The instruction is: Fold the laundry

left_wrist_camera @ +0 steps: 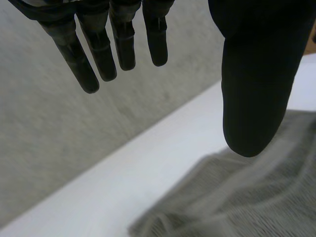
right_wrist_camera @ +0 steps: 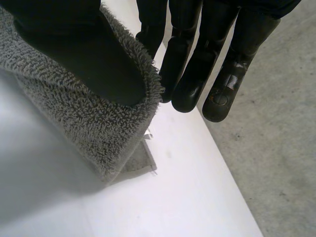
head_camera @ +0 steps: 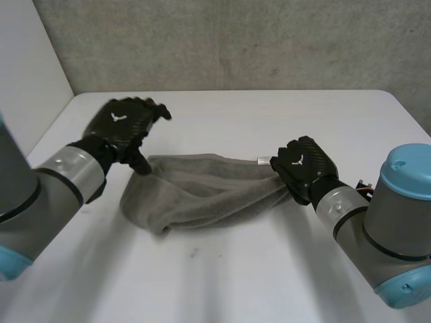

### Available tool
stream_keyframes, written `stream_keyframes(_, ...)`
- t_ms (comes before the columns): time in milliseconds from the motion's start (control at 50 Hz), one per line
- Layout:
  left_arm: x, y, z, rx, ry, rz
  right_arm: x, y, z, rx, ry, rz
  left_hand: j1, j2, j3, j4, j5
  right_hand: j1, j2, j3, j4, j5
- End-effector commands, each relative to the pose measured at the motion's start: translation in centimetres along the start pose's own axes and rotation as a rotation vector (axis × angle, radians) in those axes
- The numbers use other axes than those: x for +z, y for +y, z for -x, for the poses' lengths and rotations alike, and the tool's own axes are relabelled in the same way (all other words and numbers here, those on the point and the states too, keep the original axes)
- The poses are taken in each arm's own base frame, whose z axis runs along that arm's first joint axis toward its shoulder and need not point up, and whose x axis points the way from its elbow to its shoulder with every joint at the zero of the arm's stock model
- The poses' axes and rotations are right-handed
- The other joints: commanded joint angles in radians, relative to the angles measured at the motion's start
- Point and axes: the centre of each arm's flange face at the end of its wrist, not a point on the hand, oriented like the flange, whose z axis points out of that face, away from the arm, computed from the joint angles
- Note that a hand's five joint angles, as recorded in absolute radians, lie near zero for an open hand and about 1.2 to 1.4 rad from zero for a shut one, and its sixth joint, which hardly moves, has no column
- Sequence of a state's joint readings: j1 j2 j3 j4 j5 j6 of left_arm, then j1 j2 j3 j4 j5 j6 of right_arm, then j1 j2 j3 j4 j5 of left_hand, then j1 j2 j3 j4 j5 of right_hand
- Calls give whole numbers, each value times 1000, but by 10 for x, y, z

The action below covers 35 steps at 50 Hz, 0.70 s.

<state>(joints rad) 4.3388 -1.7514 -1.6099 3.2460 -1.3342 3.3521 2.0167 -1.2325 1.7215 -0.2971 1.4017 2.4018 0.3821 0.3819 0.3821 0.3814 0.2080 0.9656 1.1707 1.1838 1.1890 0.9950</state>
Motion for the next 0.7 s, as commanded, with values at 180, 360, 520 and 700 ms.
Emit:
stream_keyframes(180,49,62,-2,15,66,210,-1,2,2,-20,-3,-11,195,196,195,196,195,431,226,213,207,227)
stream_keyframes(360,48,91,-11,153,117,284,-1,4,6,-28,-14,-7,248,248,248,249,248,431,226,213,207,227)
stream_keyframes(520,48,104,-18,152,138,318,-1,5,10,-52,-25,-3,432,432,432,433,432,431,226,213,207,227)
stream_keyframes(700,49,99,-16,165,114,279,2,5,5,-63,-10,1,1014,1014,1014,1015,1014,431,226,213,207,227)
